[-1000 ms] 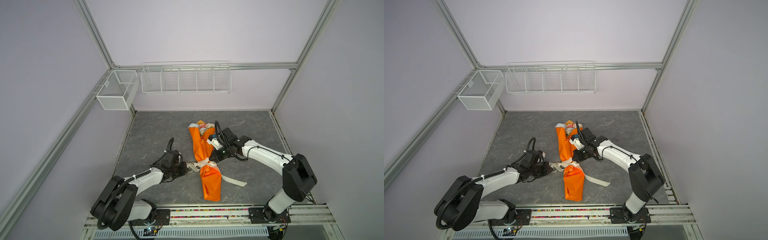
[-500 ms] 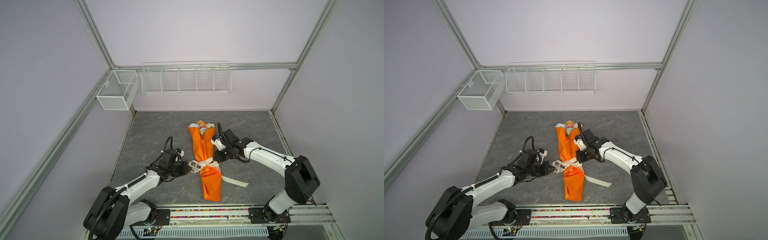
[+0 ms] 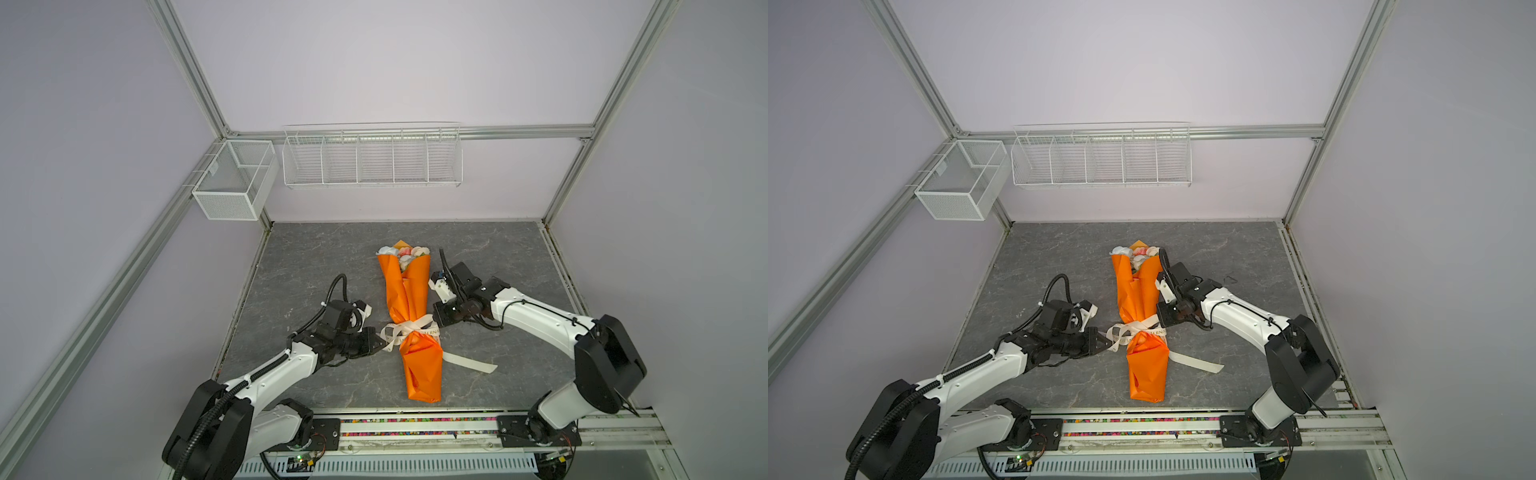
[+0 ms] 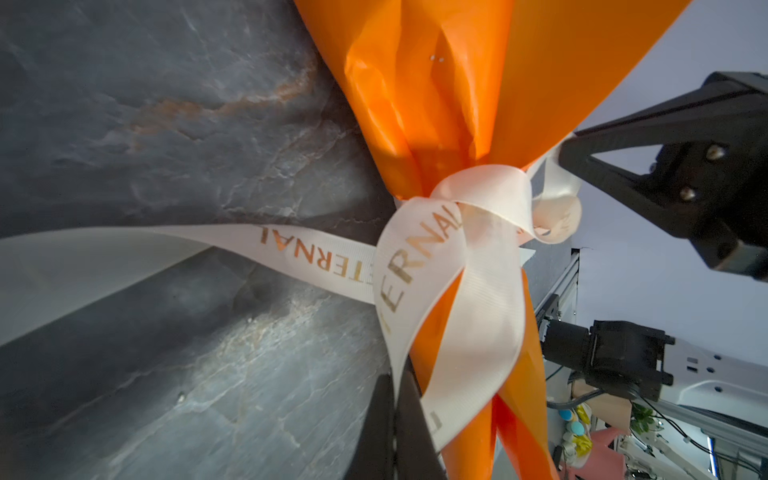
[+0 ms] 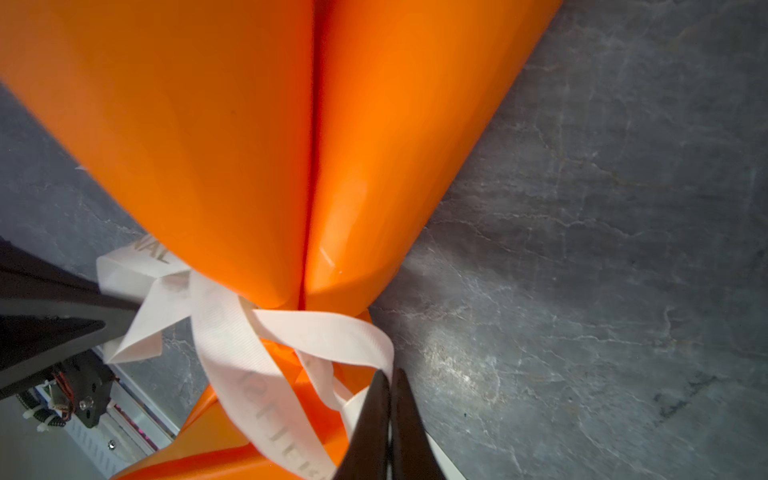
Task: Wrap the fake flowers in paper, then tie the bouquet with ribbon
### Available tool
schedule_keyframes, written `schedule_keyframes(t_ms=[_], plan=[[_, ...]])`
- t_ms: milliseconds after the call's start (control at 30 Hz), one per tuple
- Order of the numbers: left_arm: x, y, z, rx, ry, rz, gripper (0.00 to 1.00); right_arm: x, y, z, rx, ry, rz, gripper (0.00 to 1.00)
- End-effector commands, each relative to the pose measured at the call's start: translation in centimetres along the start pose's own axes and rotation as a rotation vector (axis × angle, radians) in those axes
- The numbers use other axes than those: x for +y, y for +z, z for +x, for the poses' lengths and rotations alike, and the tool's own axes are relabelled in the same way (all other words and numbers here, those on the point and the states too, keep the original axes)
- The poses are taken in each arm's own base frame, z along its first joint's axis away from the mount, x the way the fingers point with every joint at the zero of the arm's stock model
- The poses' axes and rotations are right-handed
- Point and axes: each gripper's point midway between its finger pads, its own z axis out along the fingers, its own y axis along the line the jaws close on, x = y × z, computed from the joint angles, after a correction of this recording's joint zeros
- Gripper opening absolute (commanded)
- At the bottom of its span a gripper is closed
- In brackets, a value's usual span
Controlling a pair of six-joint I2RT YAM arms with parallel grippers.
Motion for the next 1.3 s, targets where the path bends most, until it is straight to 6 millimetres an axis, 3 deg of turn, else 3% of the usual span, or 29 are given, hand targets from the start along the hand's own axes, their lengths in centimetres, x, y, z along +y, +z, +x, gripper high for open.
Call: schedule_keyframes(t_ms=[0, 367, 467, 667, 800, 1033, 1167, 1267], plan=[[0.4, -0.6, 1.8, 0.065, -0.005, -0.023, 0.0, -0.5, -0.9, -0.9, -0.072, 0.07, 0.013, 0.07], [3.9, -1.6, 2.1, 0.0, -0.077, -0.203, 0.0, -2.9, -1.6, -0.2, -0.103, 0.17, 0.056, 0.07], [3.9, -1.4, 2.0, 0.009, -0.074, -0.206, 0.0, -3.1, -1.5, 0.1, -0.097, 0.172, 0.056, 0.07], [3.1, -1.2, 1.6, 0.021, -0.039, -0.174, 0.0, -1.1, -1.2, 0.4, -0.066, 0.118, -0.053, 0.07], [4.2, -1.8, 1.5, 0.0, -0.057, -0.246, 0.0, -4.4, -1.4, 1.2, -0.075, 0.166, 0.103, 0.07], [4.0, -2.4, 1.3, -0.028, -0.049, -0.257, 0.0, -5.0, -1.5, 1.2, -0.063, 0.147, 0.135, 0.07], [3.2, -2.2, 1.0, -0.031, -0.031, -0.214, 0.0, -4.2, -1.3, 1.6, -0.057, 0.157, 0.081, 0.07], [2.9, -2.2, 0.7, -0.036, -0.027, -0.206, 0.0, -5.1, -1.6, 2.4, -0.064, 0.183, 0.123, 0.07]])
